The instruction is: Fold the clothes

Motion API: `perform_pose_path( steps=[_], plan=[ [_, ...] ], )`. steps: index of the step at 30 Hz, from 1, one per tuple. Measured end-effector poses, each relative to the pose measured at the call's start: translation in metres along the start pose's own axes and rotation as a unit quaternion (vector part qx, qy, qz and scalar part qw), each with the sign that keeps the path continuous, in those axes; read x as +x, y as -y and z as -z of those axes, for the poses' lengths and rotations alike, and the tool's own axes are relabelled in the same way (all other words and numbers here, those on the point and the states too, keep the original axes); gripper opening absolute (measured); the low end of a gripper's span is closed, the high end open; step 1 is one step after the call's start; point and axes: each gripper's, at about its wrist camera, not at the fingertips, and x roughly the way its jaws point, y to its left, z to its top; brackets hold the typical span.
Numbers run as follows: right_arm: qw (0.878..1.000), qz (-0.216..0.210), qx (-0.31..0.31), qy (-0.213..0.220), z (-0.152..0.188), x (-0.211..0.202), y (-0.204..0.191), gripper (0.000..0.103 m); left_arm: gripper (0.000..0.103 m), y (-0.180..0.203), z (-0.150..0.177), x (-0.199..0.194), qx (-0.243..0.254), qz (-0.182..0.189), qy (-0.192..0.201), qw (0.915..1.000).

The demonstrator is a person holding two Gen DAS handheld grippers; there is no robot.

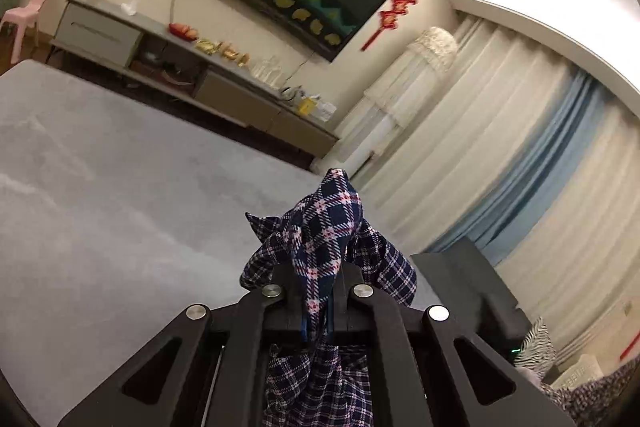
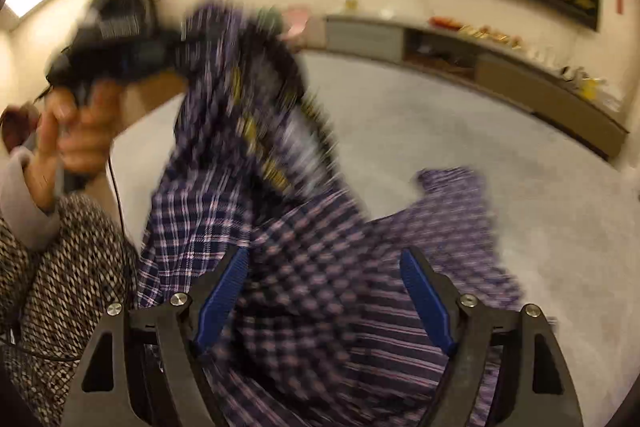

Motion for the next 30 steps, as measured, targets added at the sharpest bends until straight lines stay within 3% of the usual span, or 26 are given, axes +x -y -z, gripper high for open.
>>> perform_pose_path(
  steps=[6, 9, 11, 15, 17, 20, 21, 23, 25, 28, 30],
  plan=[
    [0.997, -0.022, 0.062, 0.029, -0.013, 0.003, 0.018, 0.081, 0.004, 0.018, -0.009, 0.000, 0.025, 0.065, 0.018, 0.9974],
    [0.996, -0.030, 0.077, 0.013, -0.015, 0.016, 0.032, 0.081, 0.004, 0.028, -0.010, -0.001, 0.041, 0.082, 0.023, 0.9955],
    [0.990, -0.081, 0.113, -0.001, -0.013, 0.023, 0.042, 0.081, 0.004, 0.029, -0.011, 0.002, 0.046, 0.083, 0.024, 0.9952],
    [0.956, -0.232, 0.179, -0.018, -0.001, 0.028, 0.050, 0.081, 0.004, 0.021, -0.014, -0.001, 0.024, 0.078, 0.031, 0.9962],
    [0.943, -0.281, 0.177, -0.010, 0.002, 0.017, 0.046, 0.081, 0.004, 0.015, -0.015, -0.004, 0.008, 0.085, 0.038, 0.9956],
    [0.937, -0.312, 0.154, 0.003, 0.003, -0.003, 0.041, 0.081, 0.004, 0.015, -0.016, -0.003, 0.001, 0.101, 0.046, 0.9939],
    [0.946, -0.290, 0.145, 0.011, 0.000, -0.008, 0.041, 0.081, 0.004, 0.018, -0.016, -0.003, 0.006, 0.105, 0.047, 0.9934],
    [0.970, -0.205, 0.125, 0.032, -0.010, -0.017, 0.044, 0.081, 0.004, 0.022, -0.017, 0.000, 0.013, 0.110, 0.045, 0.9928],
    [0.983, -0.151, 0.087, 0.051, -0.022, -0.025, 0.032, 0.085, 0.004, 0.024, -0.018, 0.003, 0.018, 0.113, 0.041, 0.9926],
    [0.988, -0.143, -0.009, 0.053, -0.045, -0.027, -0.001, 0.090, 0.004, 0.026, -0.018, 0.007, 0.022, 0.116, 0.034, 0.9924],
    [0.990, -0.110, -0.054, 0.068, -0.059, -0.024, -0.020, 0.090, 0.004, 0.029, -0.019, 0.007, 0.030, 0.122, 0.031, 0.9916]
  ],
)
